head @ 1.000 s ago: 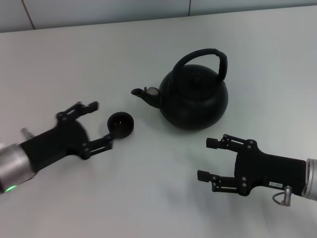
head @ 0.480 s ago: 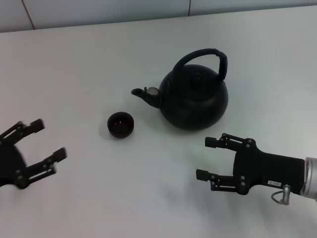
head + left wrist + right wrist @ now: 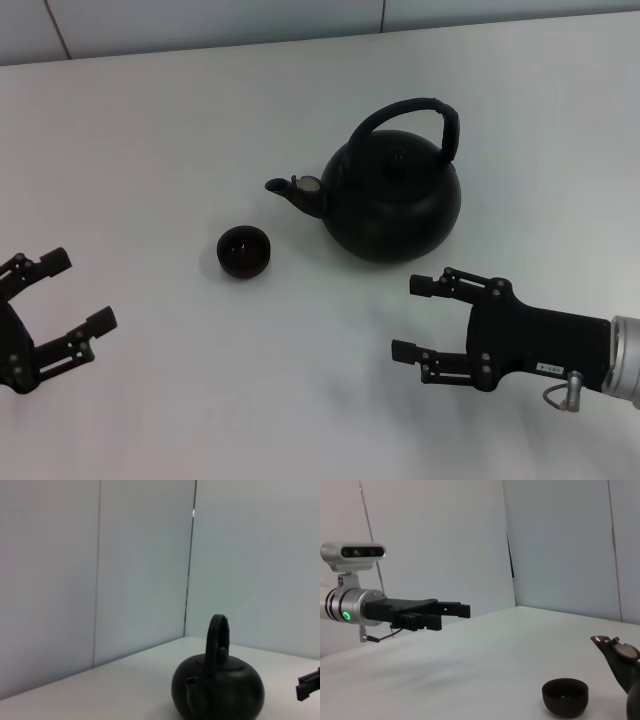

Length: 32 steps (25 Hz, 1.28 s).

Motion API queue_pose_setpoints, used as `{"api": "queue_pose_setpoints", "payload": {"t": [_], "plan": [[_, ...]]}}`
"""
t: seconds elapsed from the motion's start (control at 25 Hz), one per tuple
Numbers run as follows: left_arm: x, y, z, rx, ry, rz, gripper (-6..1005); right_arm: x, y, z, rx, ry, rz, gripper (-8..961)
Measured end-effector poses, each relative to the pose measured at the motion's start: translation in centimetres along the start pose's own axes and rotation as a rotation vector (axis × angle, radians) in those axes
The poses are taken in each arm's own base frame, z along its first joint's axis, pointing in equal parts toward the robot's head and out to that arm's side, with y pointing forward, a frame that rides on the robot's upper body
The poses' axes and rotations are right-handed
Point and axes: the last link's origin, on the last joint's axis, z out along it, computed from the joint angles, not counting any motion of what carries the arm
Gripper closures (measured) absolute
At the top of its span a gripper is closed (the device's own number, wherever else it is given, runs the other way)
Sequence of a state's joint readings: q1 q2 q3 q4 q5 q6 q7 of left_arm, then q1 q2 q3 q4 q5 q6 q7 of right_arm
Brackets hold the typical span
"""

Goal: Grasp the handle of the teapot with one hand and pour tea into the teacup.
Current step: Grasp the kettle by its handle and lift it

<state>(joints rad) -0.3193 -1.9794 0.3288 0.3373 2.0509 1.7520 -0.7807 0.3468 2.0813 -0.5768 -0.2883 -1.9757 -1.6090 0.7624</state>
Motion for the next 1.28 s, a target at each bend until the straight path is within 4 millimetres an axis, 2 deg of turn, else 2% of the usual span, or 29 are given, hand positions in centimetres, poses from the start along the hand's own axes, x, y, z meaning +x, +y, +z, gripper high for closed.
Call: {"api": "queue_pose_setpoints", "payload": {"t": [0.24, 0.44, 0.6, 1.16, 1.28], "plan": [[-0.3, 0.2, -0.1, -0.026, -0.039, 0.029, 139, -0.1, 0.0, 0.1, -0.003, -0.002, -0.001, 140], [-1.6, 0.1, -0.3, -0.044, -0.170, 0.068, 139, -0.1, -0.1, 0.1, -0.001, -0.002, 0.001, 139], [-2.0, 0.1, -0.3, -0.047, -0.198, 0.071, 140, -0.1, -0.1, 0.1, -0.001, -0.002, 0.002, 139], [-1.8, -0.1, 0.1, -0.052, -0.197, 0.080, 140, 0.1, 0.1, 0.0, 0.002, -0.002, 0.010, 140], [-1.8, -0.1, 0.2, -0.052, -0.194, 0.079, 140, 0.0, 0.1, 0.1, 0.047, -0.049, 0.009, 140]]}}
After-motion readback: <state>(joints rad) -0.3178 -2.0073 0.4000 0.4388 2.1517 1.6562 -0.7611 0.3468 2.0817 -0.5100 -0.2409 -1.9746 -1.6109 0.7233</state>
